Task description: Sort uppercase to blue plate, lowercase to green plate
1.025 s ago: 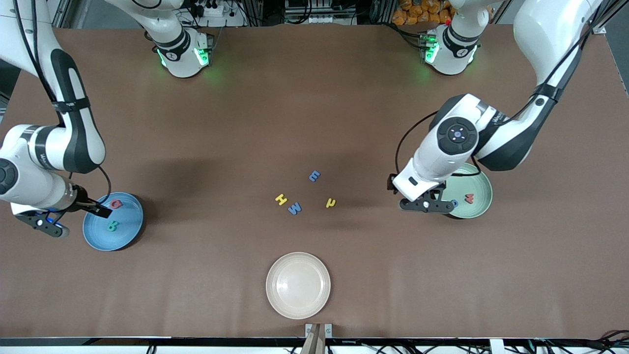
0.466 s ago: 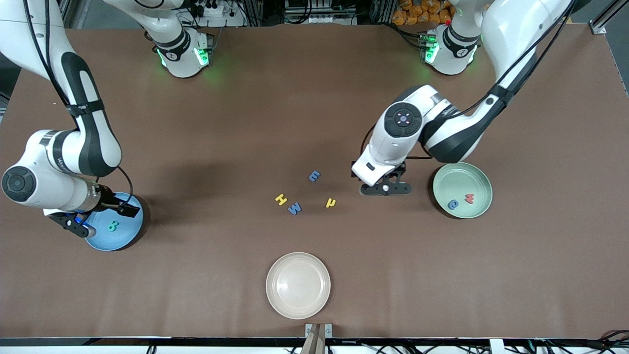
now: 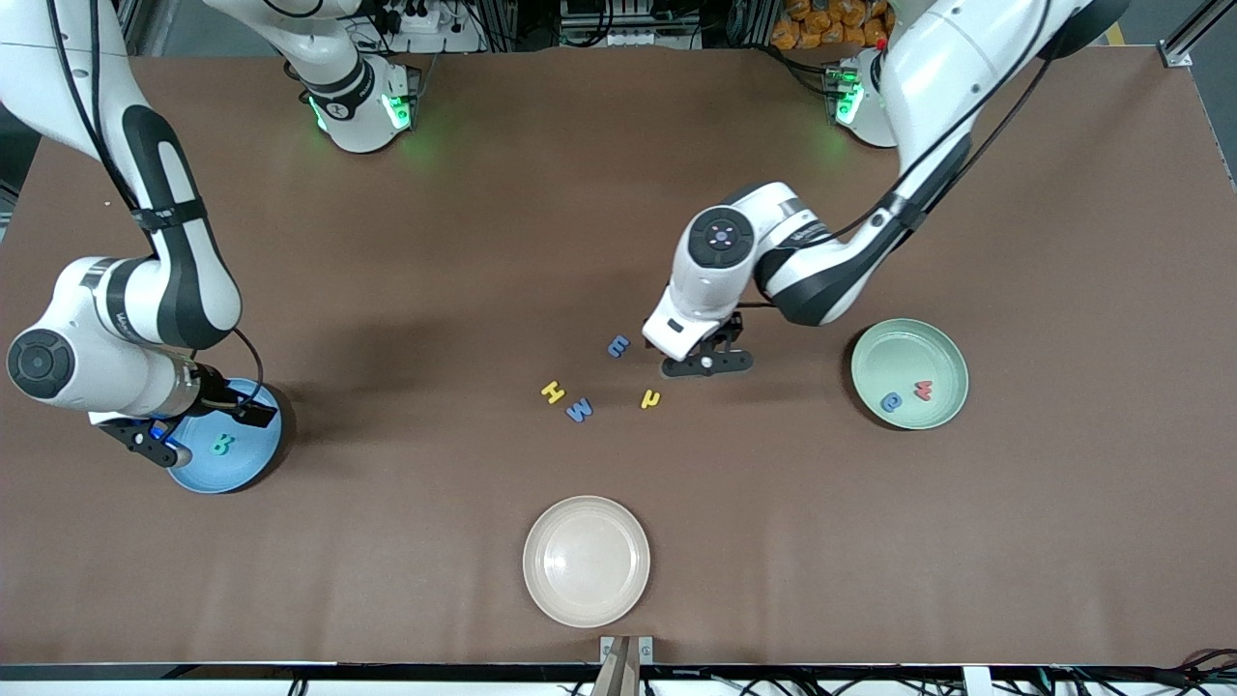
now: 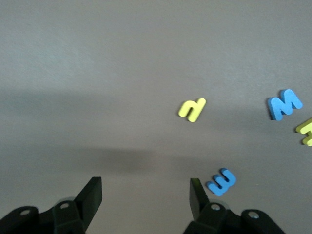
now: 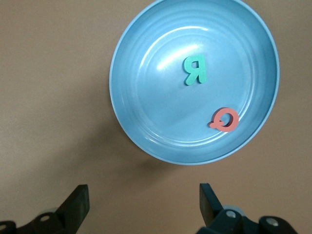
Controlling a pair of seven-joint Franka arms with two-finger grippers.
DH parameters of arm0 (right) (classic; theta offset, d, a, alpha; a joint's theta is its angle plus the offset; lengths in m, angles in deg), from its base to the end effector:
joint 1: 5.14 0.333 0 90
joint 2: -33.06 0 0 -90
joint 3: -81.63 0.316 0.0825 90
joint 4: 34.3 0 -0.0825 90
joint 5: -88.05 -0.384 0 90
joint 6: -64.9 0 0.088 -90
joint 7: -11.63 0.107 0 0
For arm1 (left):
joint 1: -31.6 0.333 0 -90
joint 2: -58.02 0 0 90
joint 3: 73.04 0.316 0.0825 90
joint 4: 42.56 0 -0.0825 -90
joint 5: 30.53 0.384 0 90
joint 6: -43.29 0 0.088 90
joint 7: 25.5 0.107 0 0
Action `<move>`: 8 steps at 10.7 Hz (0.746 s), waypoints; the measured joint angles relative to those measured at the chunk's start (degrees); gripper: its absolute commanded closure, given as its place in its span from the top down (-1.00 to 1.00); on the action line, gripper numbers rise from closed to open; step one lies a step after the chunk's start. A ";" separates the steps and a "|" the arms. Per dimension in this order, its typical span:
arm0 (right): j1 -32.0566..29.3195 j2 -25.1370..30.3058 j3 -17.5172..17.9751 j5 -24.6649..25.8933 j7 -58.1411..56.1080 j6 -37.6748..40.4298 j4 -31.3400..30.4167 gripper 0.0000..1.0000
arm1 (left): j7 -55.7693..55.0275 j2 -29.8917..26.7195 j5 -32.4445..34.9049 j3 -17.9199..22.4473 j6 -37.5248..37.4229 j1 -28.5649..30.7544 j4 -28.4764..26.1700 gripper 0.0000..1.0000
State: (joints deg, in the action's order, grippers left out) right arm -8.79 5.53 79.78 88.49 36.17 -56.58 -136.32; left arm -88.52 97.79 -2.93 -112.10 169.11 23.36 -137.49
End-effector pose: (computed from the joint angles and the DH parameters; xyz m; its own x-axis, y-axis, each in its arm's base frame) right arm 0.6371 -0.0602 0.2760 0.8607 -0.4950 -0.1189 -0.4890 -0.8689 0.0772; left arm 0.5155 -0.4458 0.2748 0.9939 0.1104 -0.0064 0.1105 -0.9932 0.0364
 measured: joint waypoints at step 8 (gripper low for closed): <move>2.63 -0.05 0.14 -0.18 5.24 0.03 -0.25 1.00 | -22.87 8.22 -0.18 4.24 0.30 -7.20 9.64 0.61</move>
State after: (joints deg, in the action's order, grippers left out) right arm -6.16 5.49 79.92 88.32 41.40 -56.55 -136.56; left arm -111.39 106.02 -3.11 -107.86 169.41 16.16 -127.85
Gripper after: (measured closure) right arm 0.000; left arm 0.194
